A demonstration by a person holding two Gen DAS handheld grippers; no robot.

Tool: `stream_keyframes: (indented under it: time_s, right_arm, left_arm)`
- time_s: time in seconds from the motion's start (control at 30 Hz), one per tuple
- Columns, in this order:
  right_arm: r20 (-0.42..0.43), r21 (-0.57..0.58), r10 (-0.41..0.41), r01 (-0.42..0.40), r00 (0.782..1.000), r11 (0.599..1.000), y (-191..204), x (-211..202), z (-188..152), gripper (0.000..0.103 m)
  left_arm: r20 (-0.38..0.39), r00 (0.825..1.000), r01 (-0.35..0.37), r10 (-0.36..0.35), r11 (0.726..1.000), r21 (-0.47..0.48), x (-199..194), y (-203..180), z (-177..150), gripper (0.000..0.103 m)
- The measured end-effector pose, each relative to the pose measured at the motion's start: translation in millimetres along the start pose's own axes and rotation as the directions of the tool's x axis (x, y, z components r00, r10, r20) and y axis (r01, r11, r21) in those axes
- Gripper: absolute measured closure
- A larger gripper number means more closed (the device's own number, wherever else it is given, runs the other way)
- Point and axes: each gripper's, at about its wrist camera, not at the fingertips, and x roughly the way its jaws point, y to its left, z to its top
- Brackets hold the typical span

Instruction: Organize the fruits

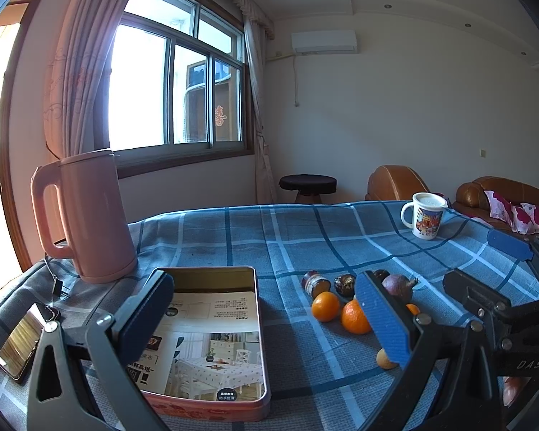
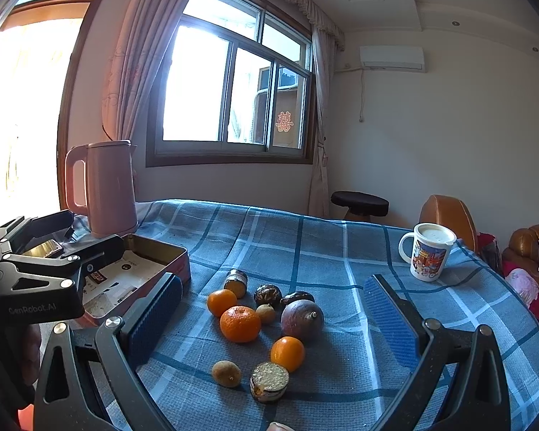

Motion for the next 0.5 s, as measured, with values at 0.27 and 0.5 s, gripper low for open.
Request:
stream_keyframes:
  time_s: [0.27,0.5]
  right_arm:
    - [-0.003,0.0,-0.001,0.001,1.0,1.0,-0.8,0.2,-2.5,0.001]
    - [-0.006,0.003,-0.008,0.008,1.0,1.0,-3.0,0.3,-4.6,0.001]
  left_arm:
    - [-0.006,1.0,-0.003,0.003,1.0,0.001,1.5,0.3,-3.1,0.0]
    - [-0.01,1.0,0.0,0.0,1.0,-0.001,2.2,0.4,-4.6,0.0]
